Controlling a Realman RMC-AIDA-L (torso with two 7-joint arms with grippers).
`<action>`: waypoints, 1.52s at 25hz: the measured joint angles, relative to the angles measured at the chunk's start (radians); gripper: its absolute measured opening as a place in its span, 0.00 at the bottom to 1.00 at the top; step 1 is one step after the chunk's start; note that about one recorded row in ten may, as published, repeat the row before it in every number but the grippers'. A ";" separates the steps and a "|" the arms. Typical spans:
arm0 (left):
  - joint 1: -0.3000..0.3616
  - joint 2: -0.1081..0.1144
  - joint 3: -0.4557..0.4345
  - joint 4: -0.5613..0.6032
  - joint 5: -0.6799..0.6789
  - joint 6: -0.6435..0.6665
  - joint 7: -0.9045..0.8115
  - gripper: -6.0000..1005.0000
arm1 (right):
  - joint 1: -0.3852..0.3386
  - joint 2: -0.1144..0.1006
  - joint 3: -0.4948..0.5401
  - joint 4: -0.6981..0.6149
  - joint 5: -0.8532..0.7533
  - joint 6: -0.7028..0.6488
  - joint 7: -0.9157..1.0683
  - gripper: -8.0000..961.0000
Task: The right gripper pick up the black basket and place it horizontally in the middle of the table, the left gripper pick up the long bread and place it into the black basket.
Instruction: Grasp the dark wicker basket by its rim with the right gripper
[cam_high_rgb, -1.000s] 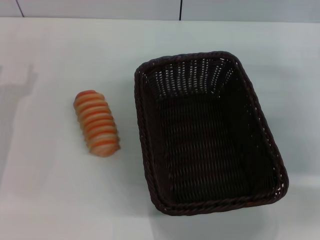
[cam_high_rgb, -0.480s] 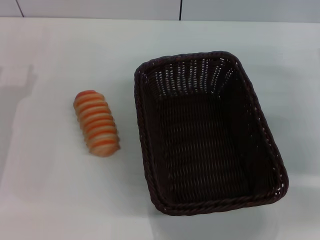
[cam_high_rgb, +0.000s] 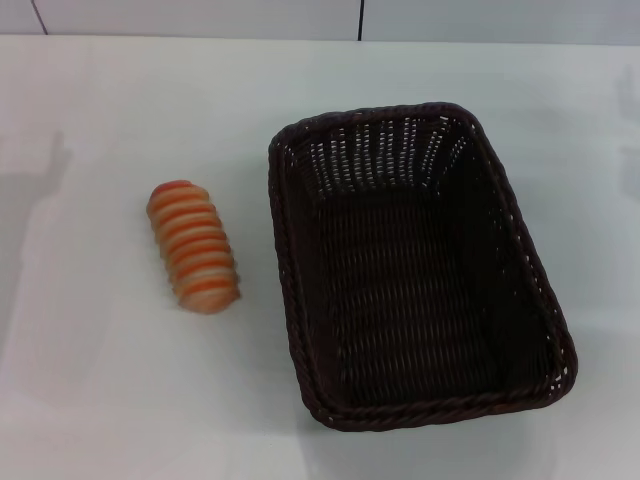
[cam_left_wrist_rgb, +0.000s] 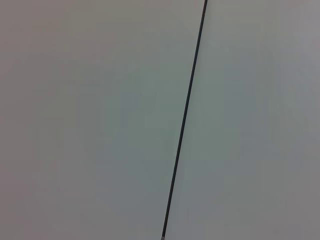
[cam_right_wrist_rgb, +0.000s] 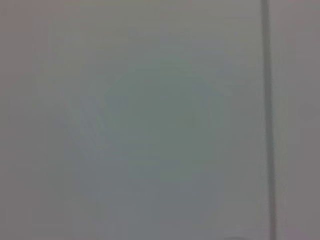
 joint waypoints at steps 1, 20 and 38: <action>0.000 0.000 0.000 0.000 0.000 0.000 0.000 0.84 | -0.019 0.001 0.007 -0.055 0.000 0.048 -0.028 0.76; 0.010 -0.003 0.001 -0.002 0.000 0.027 -0.003 0.84 | -0.104 0.000 0.176 -0.579 -0.191 0.790 -0.076 0.76; 0.025 -0.003 0.014 -0.002 0.000 0.086 -0.017 0.84 | 0.068 -0.002 0.209 -0.952 -0.604 1.624 0.309 0.76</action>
